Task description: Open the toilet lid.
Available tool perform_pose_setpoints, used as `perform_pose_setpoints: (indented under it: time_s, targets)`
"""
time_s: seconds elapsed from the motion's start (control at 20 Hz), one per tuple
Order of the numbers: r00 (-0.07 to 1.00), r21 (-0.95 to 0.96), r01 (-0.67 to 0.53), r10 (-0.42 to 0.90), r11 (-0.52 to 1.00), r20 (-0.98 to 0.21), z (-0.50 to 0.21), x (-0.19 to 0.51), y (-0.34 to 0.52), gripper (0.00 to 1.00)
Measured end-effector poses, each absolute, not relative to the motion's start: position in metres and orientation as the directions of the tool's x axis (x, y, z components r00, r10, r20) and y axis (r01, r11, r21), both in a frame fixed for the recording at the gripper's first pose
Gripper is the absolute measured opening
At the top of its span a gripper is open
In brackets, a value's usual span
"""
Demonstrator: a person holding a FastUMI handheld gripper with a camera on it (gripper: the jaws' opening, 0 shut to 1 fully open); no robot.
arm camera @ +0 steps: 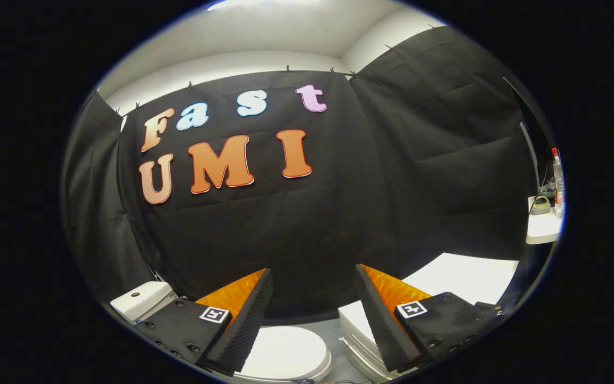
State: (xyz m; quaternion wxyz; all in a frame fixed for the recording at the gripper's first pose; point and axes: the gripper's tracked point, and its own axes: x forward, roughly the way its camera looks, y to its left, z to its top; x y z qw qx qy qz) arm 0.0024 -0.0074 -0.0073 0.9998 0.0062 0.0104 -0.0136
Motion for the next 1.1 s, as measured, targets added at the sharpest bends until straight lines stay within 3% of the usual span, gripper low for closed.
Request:
perform_pose_setpoints:
  time_s: [0.45,1.1]
  targets:
    - [0.998,0.026,0.047,-0.045,0.999,-0.052,-0.025,0.009,-0.010,0.98]
    - [0.973,0.074,0.108,-0.090,0.991,-0.211,-0.121,0.032,0.024,0.99]
